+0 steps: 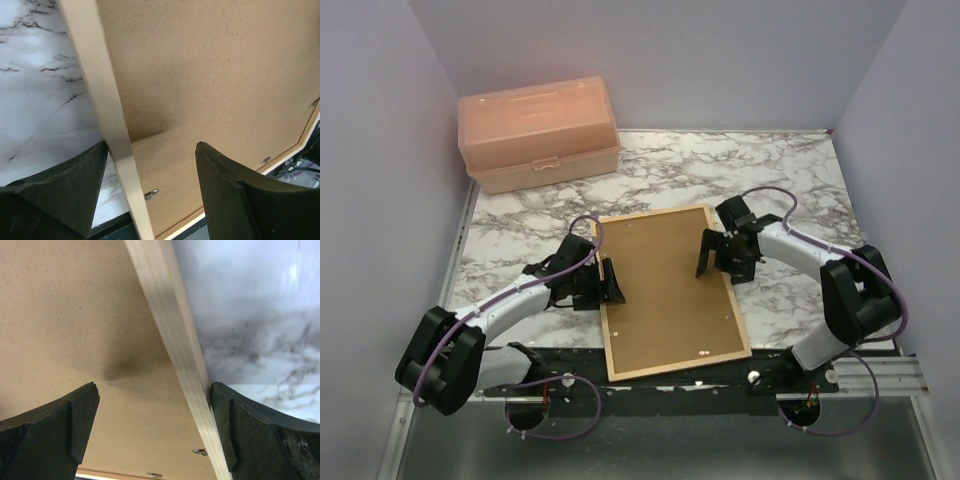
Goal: Put the photo into the frame
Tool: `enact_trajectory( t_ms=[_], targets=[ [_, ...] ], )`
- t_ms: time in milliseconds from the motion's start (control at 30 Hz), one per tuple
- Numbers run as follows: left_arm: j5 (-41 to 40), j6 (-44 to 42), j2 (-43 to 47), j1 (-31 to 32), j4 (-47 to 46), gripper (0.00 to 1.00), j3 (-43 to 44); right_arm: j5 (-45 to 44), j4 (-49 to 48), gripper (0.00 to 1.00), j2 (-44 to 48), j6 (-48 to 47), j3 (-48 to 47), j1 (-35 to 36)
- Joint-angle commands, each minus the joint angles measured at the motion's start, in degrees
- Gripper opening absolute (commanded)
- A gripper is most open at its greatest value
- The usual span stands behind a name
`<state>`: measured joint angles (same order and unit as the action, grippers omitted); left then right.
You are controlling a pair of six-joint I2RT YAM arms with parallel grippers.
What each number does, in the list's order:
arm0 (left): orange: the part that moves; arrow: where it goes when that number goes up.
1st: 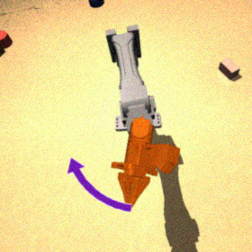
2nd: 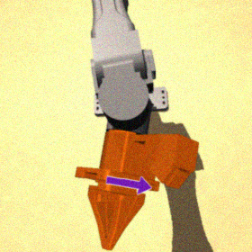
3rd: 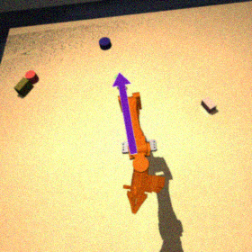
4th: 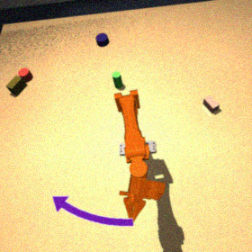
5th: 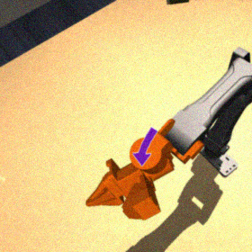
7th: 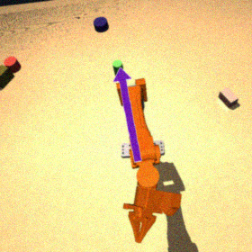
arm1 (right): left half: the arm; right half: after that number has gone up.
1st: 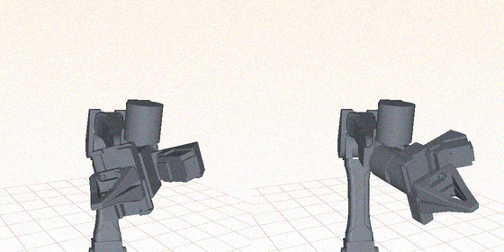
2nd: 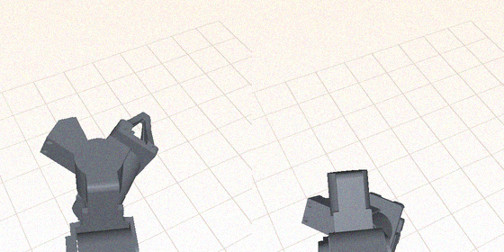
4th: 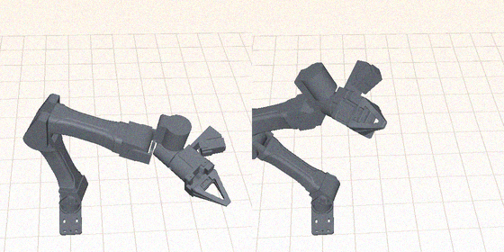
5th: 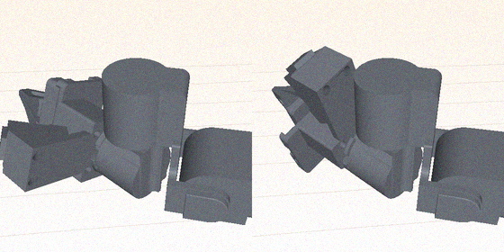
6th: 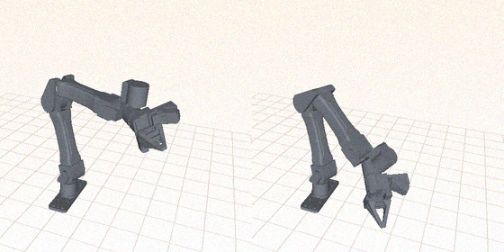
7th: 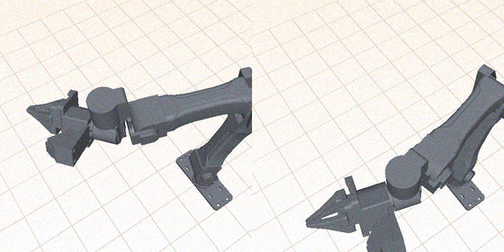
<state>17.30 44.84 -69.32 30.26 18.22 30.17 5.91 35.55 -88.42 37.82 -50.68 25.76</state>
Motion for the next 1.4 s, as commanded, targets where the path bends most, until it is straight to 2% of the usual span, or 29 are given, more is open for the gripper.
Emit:
enact_trajectory(
  t_ms=[0, 233, 400, 467, 533, 667, 833, 1167, 1367],
  targets=[
    [7.3, 2.3, -0.5, 1.1, -0.5, 0.71, 0.6, 8.1, -6.7, 1.00, -5.4, -0.1, -11.3, 1.3],
    [8.0, 5.3, 2.1, 3.6, -1.3, 0.71, 1.3, 7.9, -4.1, 1.00, -17.8, -3.4, -26.2, 1.5],
    [8.5, 8.3, 1.7, 7.8, -4.3, 0.71, 1.9, 5.2, -1.6, 1.00, -24.1, -5.1, -35.0, 1.4],
    [8.5, 9.3, 0.6, 9.6, -5.4, 0.71, 2.5, 2.7, 0.4, 1.00, -25.7, -6.0, -38.1, 1.5],
    [8.2, 10.0, -0.1, 11.1, -5.8, 0.71, 2.7, -3.5, 3.3, 1.00, -26.2, -6.3, -40.8, 1.5],
    [7.1, 10.7, 1.2, 12.5, -5.7, 0.72, 1.4, -13.4, 6.2, 1.00, -23.2, -7.1, -41.4, 1.3],
    [4.7, 8.8, 3.9, 12.5, -2.5, 0.72, 1.5, -14.8, 5.5, 1.00, -13.6, -5.1, -34.2, 1.2],
    [-1.9, 5.7, 15.0, 11.2, 3.7, 0.75, 4.2, -8.8, 2.1, 1.00, 9.8, 4.2, -2.6, 1.3],
    [-2.0, 5.8, 20.5, 9.0, 4.4, 0.77, 2.7, -6.8, 4.2, 1.00, 19.8, 7.7, 8.5, 1.3]
  ],
)
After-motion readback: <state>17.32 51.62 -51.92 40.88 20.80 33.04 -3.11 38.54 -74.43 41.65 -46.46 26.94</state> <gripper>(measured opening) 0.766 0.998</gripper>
